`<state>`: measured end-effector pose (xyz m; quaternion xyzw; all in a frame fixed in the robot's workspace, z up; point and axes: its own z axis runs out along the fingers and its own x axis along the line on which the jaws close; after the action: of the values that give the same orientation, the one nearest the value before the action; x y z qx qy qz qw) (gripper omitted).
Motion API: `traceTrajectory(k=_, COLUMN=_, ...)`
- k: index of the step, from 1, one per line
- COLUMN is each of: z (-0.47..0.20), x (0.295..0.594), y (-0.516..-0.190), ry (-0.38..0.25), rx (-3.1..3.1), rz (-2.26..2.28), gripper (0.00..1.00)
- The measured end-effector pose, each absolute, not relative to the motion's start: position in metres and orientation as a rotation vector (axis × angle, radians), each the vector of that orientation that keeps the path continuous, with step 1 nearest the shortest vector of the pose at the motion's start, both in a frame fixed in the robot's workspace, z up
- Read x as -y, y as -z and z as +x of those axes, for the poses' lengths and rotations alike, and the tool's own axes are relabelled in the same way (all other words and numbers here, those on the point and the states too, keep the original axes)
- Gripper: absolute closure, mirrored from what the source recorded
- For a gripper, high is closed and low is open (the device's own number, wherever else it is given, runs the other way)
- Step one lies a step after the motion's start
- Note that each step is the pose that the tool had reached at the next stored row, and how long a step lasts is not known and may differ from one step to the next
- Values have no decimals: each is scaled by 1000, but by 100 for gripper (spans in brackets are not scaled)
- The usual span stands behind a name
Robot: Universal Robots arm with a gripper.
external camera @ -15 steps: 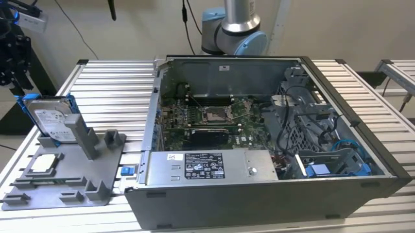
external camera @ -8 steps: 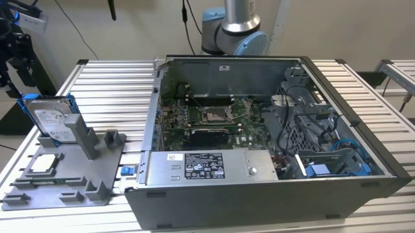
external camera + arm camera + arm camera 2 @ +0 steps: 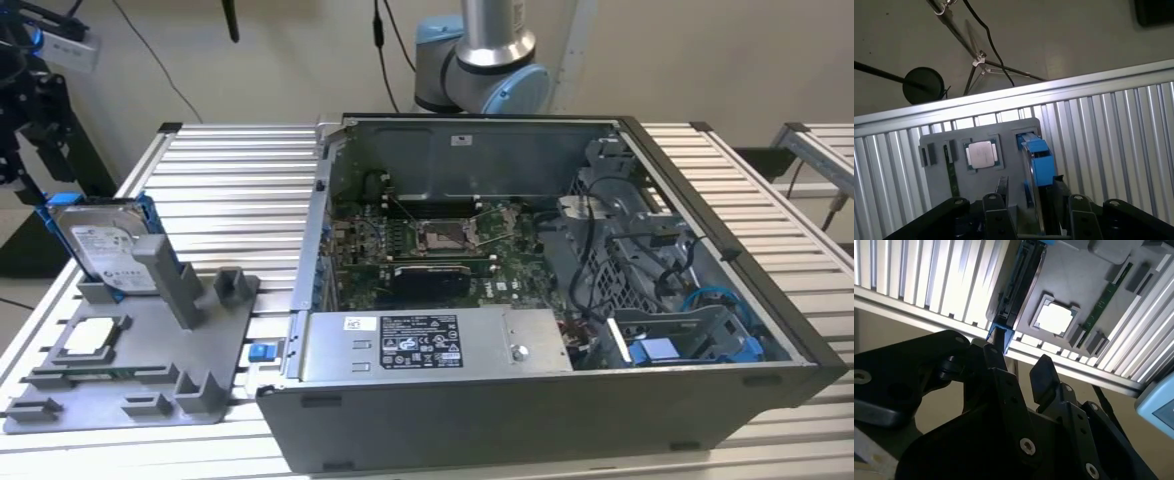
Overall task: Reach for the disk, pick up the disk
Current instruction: 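Pick up the disk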
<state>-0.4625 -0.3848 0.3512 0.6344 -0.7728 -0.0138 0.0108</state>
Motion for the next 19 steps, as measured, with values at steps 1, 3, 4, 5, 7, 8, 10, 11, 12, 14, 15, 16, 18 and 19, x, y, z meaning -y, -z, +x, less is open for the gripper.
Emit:
traceTrajectory(k=1, z=-462, x=385, y=-350, ry=43, rx=2411, rz=1980, gripper=0)
traceTrajectory(k=3, z=-462, x=385, y=-349, ry=43, rx=2411, rz=1979, gripper=0)
traceTrajectory(k=4, z=-462, x=385, y=-348, ry=43, rx=2411, rz=1980, gripper=0)
traceTrajectory(k=5, z=-462, x=385, y=-348, ry=43, rx=2411, rz=1980, gripper=0)
traceTrajectory(k=7, z=-462, x=385, y=-346, ry=43, rx=2411, rz=1979, gripper=0)
traceTrajectory(k=8, z=-462, x=385, y=-345, ry=43, rx=2411, rz=1980, gripper=0)
traceTrajectory(k=10, z=-462, x=385, y=-344, ry=43, rx=2411, rz=1980, gripper=0)
traceTrajectory(k=11, z=-462, x=385, y=-343, ry=43, rx=2411, rz=1980, gripper=0)
traceTrajectory(k=12, z=-462, x=385, y=-342, ry=43, rx=2412, rz=1980, gripper=0)
traceTrajectory(k=14, z=-462, x=385, y=-340, ry=44, rx=2412, rz=1980, gripper=0)
traceTrajectory(k=15, z=-462, x=385, y=-340, ry=44, rx=2412, rz=1980, gripper=0)
traceTrajectory(k=16, z=-462, x=385, y=-339, ry=44, rx=2412, rz=1980, gripper=0)
traceTrajectory(k=18, z=-462, x=385, y=-337, ry=44, rx=2412, rz=1980, gripper=0)
traceTrajectory(k=19, z=-462, x=385, y=-336, ry=44, rx=2412, rz=1980, gripper=0)
